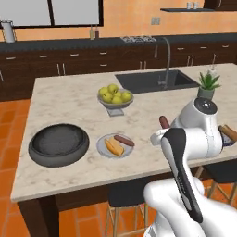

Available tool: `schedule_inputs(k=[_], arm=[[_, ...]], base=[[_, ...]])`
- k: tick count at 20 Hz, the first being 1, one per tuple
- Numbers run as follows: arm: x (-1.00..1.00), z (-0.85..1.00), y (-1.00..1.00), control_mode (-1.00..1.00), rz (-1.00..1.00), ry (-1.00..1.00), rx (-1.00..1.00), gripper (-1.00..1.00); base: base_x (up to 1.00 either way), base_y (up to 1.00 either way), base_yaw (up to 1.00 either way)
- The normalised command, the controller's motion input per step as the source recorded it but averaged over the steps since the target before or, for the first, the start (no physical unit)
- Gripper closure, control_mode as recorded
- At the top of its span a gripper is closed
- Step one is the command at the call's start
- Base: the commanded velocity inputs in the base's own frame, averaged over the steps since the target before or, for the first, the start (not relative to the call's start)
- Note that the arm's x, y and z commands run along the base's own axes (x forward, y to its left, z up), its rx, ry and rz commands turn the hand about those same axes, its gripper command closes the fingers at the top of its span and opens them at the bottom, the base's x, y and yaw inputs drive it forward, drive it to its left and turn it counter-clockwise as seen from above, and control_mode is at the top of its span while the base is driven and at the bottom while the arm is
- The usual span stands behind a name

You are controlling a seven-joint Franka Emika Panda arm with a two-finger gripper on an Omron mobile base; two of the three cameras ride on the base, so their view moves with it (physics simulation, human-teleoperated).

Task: Place one bun and one sausage from the bowl on each plate.

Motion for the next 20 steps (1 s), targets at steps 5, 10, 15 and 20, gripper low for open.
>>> schedule_inputs(k=[5,10,15,20], arm=[[0.0,0.0,0.0,1.0,0.0,0.0,0.0,1.0],[0.0,0.0,0.0,1.0,0.0,0.0,0.0,1.0],[0.0,0.0,0.0,1.0,0.0,0.0,0.0,1.0],[0.0,0.0,0.0,1.0,0.0,0.0,0.0,1.0]], base=[[0.18,-1.0,0.0],[0.32,-1.0,0.0],[0.17,-0.8,0.0],[0.18,-0.08,0.0]])
